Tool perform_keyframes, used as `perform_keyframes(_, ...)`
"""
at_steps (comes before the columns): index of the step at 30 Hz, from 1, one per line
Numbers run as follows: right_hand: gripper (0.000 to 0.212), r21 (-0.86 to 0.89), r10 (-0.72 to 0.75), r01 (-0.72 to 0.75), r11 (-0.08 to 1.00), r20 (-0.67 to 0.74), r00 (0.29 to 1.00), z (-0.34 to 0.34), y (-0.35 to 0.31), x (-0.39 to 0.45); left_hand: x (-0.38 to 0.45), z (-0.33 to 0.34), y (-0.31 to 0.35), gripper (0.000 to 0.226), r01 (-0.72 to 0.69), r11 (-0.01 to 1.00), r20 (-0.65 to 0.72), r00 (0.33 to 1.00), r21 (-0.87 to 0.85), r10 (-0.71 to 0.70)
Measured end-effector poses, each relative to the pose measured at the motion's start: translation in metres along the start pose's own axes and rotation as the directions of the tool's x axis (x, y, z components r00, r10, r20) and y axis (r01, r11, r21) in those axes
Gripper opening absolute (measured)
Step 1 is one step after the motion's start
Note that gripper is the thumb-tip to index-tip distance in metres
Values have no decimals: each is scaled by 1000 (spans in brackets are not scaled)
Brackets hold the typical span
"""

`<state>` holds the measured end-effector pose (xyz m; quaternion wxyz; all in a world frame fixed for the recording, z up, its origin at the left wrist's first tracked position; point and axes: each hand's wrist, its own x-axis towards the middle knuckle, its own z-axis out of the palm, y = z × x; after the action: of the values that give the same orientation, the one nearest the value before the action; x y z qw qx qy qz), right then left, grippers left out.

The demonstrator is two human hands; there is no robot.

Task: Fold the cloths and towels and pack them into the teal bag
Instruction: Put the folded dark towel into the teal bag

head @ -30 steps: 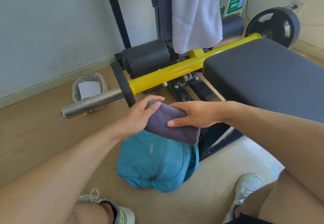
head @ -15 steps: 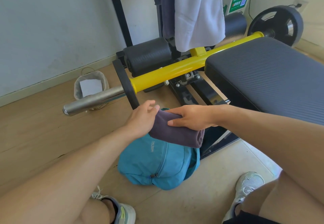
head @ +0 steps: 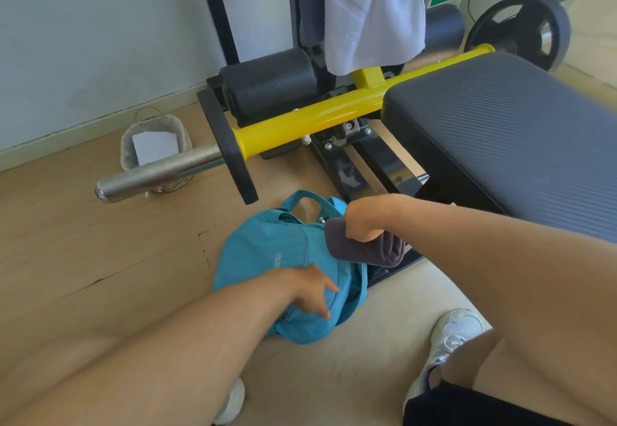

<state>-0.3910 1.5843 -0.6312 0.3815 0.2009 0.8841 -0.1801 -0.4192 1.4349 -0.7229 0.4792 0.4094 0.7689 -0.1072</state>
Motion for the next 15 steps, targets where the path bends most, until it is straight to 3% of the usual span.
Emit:
perform_keyframes(3,33,32,6,-6,999,14,1000,0,-3,-1,15,24,14,77,-18,978,154,988,209,-14)
perform_keyframes(10,34,57,16,-18,998,22,1000,2,0,-3,35,52,22,80,5,844,44,998,536,-33)
perform_keyframes(15,35,99,2,-6,995,44,999,-2,4,-3,43,58,22,76,89,885,16,994,458,-109)
